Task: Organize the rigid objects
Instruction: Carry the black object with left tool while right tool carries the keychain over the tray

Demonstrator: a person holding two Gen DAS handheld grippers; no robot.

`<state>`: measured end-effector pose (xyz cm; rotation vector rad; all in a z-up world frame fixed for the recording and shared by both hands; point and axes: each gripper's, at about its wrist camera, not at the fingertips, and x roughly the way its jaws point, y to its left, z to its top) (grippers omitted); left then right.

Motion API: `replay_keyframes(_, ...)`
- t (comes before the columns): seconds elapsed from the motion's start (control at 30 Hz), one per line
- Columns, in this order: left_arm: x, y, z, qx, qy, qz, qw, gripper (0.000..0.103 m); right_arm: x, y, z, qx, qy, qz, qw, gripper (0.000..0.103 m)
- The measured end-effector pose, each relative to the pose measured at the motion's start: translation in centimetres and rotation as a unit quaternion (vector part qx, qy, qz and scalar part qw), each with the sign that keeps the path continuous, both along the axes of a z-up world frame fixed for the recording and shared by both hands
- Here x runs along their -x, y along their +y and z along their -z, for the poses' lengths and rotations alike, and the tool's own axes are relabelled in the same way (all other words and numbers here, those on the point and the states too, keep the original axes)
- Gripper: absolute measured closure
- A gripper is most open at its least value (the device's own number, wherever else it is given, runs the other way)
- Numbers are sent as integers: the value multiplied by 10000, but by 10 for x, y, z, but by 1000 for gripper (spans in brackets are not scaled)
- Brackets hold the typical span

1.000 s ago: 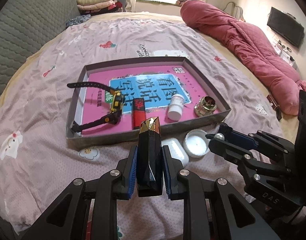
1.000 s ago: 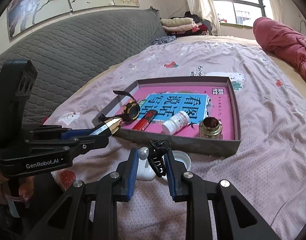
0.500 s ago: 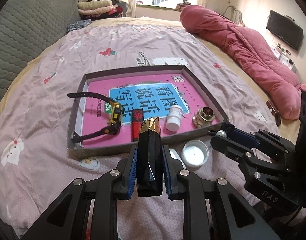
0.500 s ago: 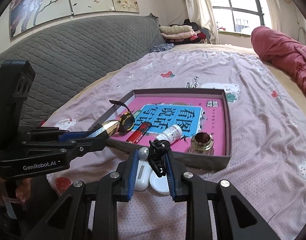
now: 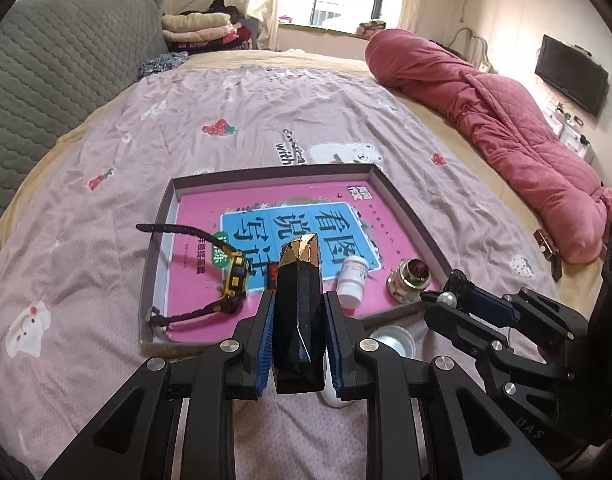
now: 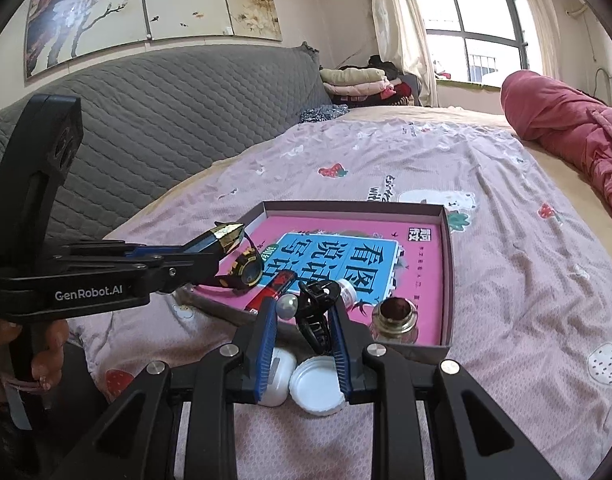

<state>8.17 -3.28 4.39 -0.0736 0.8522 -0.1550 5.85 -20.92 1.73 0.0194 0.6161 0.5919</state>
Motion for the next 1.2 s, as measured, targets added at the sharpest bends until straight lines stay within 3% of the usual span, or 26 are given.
replay_keyframes(1.2,-44,-3,-2,8,-121,-143,9998,79,-36,-1,-19,-2,-588,172,9981,76)
